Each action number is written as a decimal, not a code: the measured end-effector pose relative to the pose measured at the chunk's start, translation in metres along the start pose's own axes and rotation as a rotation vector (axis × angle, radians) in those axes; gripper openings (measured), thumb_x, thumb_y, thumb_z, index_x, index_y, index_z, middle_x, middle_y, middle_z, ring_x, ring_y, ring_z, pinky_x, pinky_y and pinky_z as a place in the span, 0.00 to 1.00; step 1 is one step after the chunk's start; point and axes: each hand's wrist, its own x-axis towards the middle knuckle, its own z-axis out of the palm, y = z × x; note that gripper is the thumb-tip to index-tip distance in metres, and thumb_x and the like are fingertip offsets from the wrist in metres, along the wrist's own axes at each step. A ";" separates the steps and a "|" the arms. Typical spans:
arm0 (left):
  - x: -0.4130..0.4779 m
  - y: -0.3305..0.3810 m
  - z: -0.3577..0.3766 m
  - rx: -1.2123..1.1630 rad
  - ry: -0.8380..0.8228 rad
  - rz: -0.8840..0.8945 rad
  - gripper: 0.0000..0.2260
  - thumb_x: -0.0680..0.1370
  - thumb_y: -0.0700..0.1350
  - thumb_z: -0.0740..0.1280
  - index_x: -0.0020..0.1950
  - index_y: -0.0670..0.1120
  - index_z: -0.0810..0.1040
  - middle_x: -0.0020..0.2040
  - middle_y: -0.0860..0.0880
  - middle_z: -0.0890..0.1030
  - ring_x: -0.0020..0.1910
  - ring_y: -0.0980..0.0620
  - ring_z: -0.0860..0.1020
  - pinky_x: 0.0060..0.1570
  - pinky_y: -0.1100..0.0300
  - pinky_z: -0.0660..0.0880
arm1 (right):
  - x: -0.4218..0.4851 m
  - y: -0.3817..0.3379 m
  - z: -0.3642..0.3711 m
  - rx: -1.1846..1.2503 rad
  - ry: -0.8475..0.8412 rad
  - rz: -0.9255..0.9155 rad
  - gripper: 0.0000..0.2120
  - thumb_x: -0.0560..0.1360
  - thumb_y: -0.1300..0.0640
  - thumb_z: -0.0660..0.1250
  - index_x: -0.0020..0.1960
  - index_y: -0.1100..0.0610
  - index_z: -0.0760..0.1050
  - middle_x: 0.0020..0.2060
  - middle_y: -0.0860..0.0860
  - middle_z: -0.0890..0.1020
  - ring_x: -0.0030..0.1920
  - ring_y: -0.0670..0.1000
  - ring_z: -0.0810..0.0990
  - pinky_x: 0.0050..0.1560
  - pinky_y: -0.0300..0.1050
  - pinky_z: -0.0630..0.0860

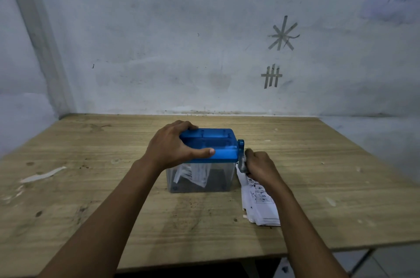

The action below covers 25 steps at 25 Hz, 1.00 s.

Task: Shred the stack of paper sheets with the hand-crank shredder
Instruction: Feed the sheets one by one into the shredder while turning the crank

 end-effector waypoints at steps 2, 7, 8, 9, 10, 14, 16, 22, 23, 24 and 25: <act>0.000 -0.001 -0.001 -0.009 0.000 0.009 0.45 0.58 0.84 0.63 0.61 0.52 0.78 0.53 0.57 0.78 0.50 0.54 0.78 0.52 0.51 0.80 | 0.002 0.016 -0.010 -0.145 0.230 -0.032 0.23 0.83 0.44 0.54 0.42 0.58 0.77 0.39 0.55 0.83 0.42 0.56 0.81 0.43 0.47 0.73; 0.000 0.001 0.001 -0.041 0.009 -0.002 0.43 0.58 0.81 0.66 0.61 0.52 0.79 0.53 0.57 0.79 0.51 0.54 0.78 0.52 0.51 0.80 | 0.002 0.056 -0.028 -0.549 0.118 0.197 0.35 0.67 0.31 0.73 0.57 0.59 0.72 0.55 0.57 0.78 0.59 0.61 0.77 0.54 0.50 0.75; -0.001 0.001 0.001 -0.044 0.009 -0.002 0.42 0.58 0.81 0.66 0.61 0.52 0.78 0.53 0.57 0.79 0.51 0.54 0.78 0.52 0.50 0.80 | 0.001 0.059 -0.028 -0.511 0.103 0.189 0.36 0.64 0.32 0.77 0.55 0.59 0.72 0.52 0.55 0.79 0.56 0.59 0.79 0.52 0.50 0.76; -0.001 0.001 0.001 -0.044 0.007 0.000 0.42 0.59 0.80 0.66 0.61 0.52 0.78 0.53 0.57 0.79 0.50 0.54 0.78 0.52 0.50 0.80 | 0.001 0.061 -0.028 -0.462 0.121 0.168 0.34 0.61 0.35 0.79 0.51 0.60 0.74 0.48 0.54 0.81 0.52 0.58 0.81 0.48 0.49 0.78; -0.001 0.001 0.001 -0.042 0.006 0.002 0.42 0.59 0.80 0.66 0.61 0.52 0.78 0.53 0.57 0.79 0.50 0.54 0.78 0.52 0.51 0.80 | 0.001 0.062 -0.029 -0.416 0.155 0.146 0.32 0.60 0.37 0.81 0.48 0.60 0.76 0.43 0.53 0.82 0.47 0.56 0.83 0.43 0.48 0.79; -0.001 0.001 0.001 -0.046 0.009 -0.003 0.40 0.59 0.80 0.67 0.60 0.53 0.78 0.52 0.57 0.79 0.50 0.55 0.78 0.52 0.51 0.80 | -0.003 0.054 -0.035 -0.306 0.247 0.096 0.17 0.64 0.54 0.83 0.35 0.60 0.76 0.32 0.52 0.81 0.33 0.49 0.78 0.32 0.42 0.69; -0.001 0.000 0.002 -0.054 0.007 0.000 0.40 0.59 0.80 0.67 0.60 0.53 0.78 0.52 0.57 0.79 0.50 0.55 0.78 0.52 0.51 0.80 | -0.003 0.051 -0.038 -0.289 0.265 0.103 0.16 0.65 0.57 0.83 0.32 0.59 0.75 0.32 0.52 0.80 0.35 0.52 0.79 0.37 0.42 0.72; 0.000 -0.001 0.002 -0.077 0.003 -0.002 0.42 0.58 0.82 0.66 0.60 0.54 0.78 0.53 0.57 0.79 0.51 0.55 0.78 0.53 0.51 0.80 | -0.001 0.053 -0.043 -0.333 0.300 0.078 0.12 0.68 0.59 0.80 0.33 0.63 0.80 0.29 0.54 0.81 0.36 0.56 0.81 0.35 0.43 0.71; 0.000 -0.001 0.002 -0.083 0.005 -0.003 0.42 0.58 0.82 0.66 0.60 0.54 0.78 0.53 0.57 0.79 0.51 0.55 0.78 0.53 0.51 0.80 | -0.002 0.053 -0.044 -0.331 0.304 0.069 0.11 0.68 0.59 0.80 0.33 0.61 0.80 0.30 0.55 0.82 0.38 0.57 0.82 0.36 0.43 0.71; 0.000 -0.001 0.002 -0.087 0.007 -0.004 0.42 0.58 0.82 0.66 0.59 0.54 0.78 0.53 0.57 0.79 0.51 0.55 0.78 0.53 0.51 0.80 | -0.003 0.052 -0.045 -0.328 0.300 0.059 0.10 0.69 0.59 0.79 0.33 0.59 0.81 0.33 0.56 0.83 0.40 0.58 0.83 0.38 0.43 0.71; 0.000 -0.001 0.002 -0.089 0.009 -0.005 0.41 0.58 0.81 0.66 0.59 0.54 0.78 0.53 0.57 0.79 0.51 0.55 0.78 0.53 0.51 0.80 | -0.003 0.052 -0.046 -0.327 0.298 0.045 0.08 0.69 0.58 0.79 0.35 0.58 0.82 0.35 0.56 0.84 0.42 0.58 0.83 0.39 0.43 0.72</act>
